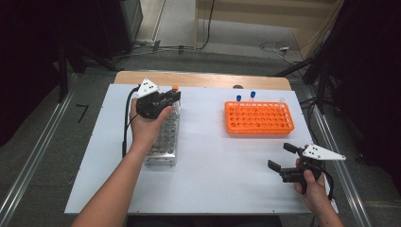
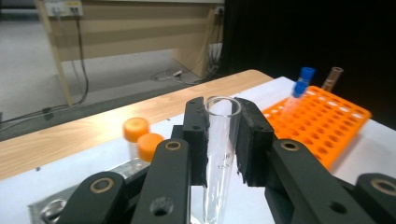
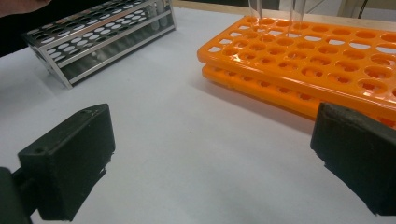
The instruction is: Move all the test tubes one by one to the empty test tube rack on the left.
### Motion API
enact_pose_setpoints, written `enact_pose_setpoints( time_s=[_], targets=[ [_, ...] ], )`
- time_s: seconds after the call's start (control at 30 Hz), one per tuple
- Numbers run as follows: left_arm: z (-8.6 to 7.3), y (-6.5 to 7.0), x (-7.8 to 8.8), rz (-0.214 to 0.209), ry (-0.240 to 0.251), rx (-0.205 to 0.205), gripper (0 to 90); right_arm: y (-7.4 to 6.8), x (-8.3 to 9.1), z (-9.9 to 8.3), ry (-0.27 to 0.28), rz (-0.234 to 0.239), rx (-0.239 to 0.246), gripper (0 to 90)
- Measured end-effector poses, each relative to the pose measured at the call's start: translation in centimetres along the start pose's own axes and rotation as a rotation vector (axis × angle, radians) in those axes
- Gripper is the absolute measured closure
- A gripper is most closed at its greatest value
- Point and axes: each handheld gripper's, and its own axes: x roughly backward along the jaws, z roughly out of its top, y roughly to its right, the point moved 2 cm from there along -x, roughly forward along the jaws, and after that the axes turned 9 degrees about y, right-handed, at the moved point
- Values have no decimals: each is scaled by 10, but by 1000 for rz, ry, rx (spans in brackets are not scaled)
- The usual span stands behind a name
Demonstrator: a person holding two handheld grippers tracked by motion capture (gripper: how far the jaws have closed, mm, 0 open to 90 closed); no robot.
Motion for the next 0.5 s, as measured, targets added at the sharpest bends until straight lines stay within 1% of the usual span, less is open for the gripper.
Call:
enact_pose_setpoints(
  time_s=[0.17, 0.3, 0.5],
  targets=[
    [-1, -10, -6, 43, 3, 0, 762, 0, -1, 0, -3, -2, 1, 0],
    [-3, -14, -11, 68, 2, 1, 762, 0, -1, -1, -5, 0, 2, 0],
    [-9, -16, -18, 83, -13, 7, 762, 0, -1, -1, -4, 0, -1, 0]
  ],
)
